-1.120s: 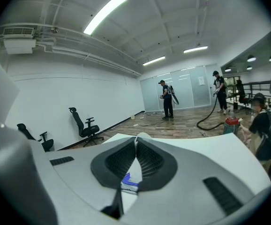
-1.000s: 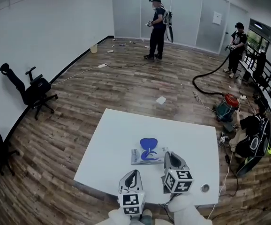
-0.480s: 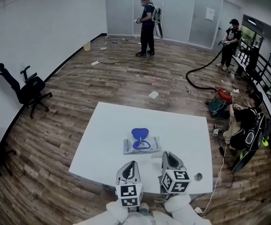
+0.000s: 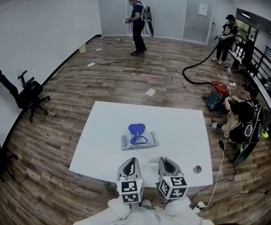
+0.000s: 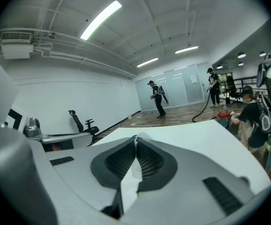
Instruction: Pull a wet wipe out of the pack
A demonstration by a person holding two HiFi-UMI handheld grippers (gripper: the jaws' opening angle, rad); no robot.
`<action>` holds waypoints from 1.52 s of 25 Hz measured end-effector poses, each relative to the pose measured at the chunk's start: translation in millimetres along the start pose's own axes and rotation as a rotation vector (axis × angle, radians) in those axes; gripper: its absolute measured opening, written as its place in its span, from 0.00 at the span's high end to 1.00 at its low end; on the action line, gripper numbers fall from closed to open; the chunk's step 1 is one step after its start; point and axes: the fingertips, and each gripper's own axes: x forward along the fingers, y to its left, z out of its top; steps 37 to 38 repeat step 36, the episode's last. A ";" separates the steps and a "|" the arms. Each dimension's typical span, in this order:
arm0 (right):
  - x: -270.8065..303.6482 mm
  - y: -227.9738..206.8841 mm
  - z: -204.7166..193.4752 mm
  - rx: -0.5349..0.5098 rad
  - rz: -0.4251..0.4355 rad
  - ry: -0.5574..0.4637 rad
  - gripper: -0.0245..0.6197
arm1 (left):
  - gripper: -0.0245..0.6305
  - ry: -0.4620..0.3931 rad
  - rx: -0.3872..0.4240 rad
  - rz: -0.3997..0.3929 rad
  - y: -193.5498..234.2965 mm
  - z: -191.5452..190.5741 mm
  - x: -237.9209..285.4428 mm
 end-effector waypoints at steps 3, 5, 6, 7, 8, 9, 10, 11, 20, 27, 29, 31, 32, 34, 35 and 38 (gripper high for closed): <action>-4.4 8.6 -8.1 -0.010 0.021 0.007 0.94 | 0.97 0.019 -0.004 -0.004 -3.2 -8.3 1.8; -5.1 11.2 -13.7 0.005 0.036 0.021 0.94 | 0.97 0.032 -0.010 -0.012 -6.3 -12.7 3.1; -5.6 11.9 -15.3 0.010 0.040 0.027 0.94 | 0.97 0.033 -0.011 -0.016 -8.1 -13.1 3.2; -6.0 12.4 -16.2 0.009 0.041 0.031 0.94 | 0.97 0.031 -0.010 -0.021 -10.0 -12.5 3.1; -6.2 12.6 -16.7 0.005 0.041 0.034 0.94 | 0.97 0.028 -0.009 -0.025 -11.7 -11.5 3.0; -6.1 12.5 -17.1 -0.001 0.040 0.037 0.94 | 0.97 0.025 -0.007 -0.028 -13.0 -10.4 3.2; -5.8 12.0 -17.2 -0.005 0.038 0.039 0.94 | 0.97 0.023 -0.004 -0.030 -13.9 -9.4 3.5; -5.4 11.1 -17.0 -0.008 0.035 0.039 0.95 | 0.97 0.022 -0.002 -0.031 -14.5 -8.5 3.9; -2.6 5.5 -18.3 0.007 0.039 0.037 0.95 | 0.97 0.036 -0.002 -0.015 -10.4 -13.0 6.0; 0.2 6.3 -16.2 0.023 0.043 0.042 0.95 | 0.97 0.024 0.007 -0.016 -11.6 -4.6 6.1; 1.2 6.7 -17.8 0.037 0.045 0.047 0.95 | 0.97 0.025 0.008 -0.016 -10.5 -4.2 5.6; 1.0 7.1 -19.1 0.039 0.045 0.047 0.95 | 0.97 0.026 0.009 -0.016 -8.9 -5.8 5.1; 0.8 7.2 -19.5 0.037 0.046 0.047 0.95 | 0.97 0.026 0.009 -0.017 -8.6 -7.1 5.0; 0.8 6.8 -20.1 0.033 0.048 0.049 0.95 | 0.97 0.028 0.010 -0.018 -9.1 -9.4 5.6; 0.9 6.4 -20.6 0.032 0.049 0.051 0.95 | 0.97 0.029 0.011 -0.019 -9.7 -10.4 6.0; 1.0 5.9 -21.0 0.030 0.050 0.053 0.95 | 0.97 0.031 0.012 -0.019 -10.3 -11.3 6.4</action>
